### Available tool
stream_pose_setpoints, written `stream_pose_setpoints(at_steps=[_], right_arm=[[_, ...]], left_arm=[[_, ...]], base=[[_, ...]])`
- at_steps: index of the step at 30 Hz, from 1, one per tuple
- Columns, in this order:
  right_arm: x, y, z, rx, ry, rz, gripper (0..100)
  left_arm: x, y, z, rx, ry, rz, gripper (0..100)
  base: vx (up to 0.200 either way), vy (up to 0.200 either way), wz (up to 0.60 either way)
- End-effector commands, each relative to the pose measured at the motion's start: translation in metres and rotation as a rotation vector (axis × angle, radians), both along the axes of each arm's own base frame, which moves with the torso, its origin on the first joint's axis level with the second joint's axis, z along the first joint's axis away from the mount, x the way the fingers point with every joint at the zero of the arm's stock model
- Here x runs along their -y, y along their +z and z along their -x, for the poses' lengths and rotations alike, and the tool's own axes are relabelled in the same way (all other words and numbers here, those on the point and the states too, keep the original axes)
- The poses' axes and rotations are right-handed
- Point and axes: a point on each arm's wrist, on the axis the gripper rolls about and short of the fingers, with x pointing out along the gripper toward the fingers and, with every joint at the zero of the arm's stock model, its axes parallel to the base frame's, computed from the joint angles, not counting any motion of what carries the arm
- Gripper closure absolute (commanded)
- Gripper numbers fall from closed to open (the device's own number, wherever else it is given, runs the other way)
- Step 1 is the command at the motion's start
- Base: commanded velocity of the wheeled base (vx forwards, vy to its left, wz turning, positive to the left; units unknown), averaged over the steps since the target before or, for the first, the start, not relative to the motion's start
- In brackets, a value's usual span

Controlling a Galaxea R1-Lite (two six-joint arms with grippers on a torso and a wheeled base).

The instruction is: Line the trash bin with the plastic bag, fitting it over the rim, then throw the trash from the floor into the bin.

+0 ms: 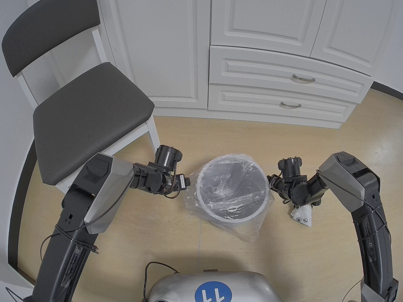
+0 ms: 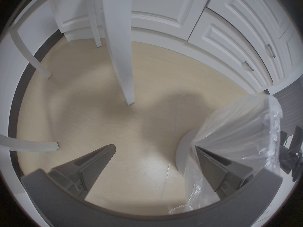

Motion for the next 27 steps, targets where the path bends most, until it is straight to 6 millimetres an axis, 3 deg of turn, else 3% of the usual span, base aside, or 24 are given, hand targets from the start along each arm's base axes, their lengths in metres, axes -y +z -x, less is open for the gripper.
stream_pose_setpoints(at_steps=[1,2,5,7,13,19,22,27], right_arm=[[0.001,0.032,0.007,0.04,0.0,-0.007,0],[0.001,0.038,0.008,0.047,0.0,-0.005,0],[0.007,0.092,0.03,0.098,0.026,0.029,0],[0.008,0.109,0.043,0.108,0.049,0.055,0],[-0.001,0.13,0.07,0.108,0.119,0.114,0],[0.005,0.117,0.111,-0.014,0.277,0.333,0],[0.013,0.092,0.134,-0.139,0.398,0.485,0],[0.008,0.066,0.151,-0.235,0.549,0.549,0]], left_arm=[[-0.007,0.045,0.001,0.059,0.008,0.023,0],[-0.008,0.049,0.003,0.059,0.007,0.021,0],[-0.02,0.081,0.017,0.073,-0.014,0.018,0],[-0.023,0.096,0.025,0.08,-0.042,0.019,0],[-0.025,0.117,0.045,0.081,-0.096,0.017,0],[-0.019,0.125,0.058,0.079,-0.12,0.013,0],[-0.017,0.13,0.062,0.087,-0.126,0.017,0],[-0.017,0.135,0.063,0.116,-0.129,0.032,0]], base=[[0.0,0.0,0.0],[0.0,0.0,0.0],[0.0,0.0,0.0],[0.0,0.0,0.0],[0.0,0.0,0.0],[0.0,0.0,0.0],[0.0,0.0,0.0],[0.0,0.0,0.0]])
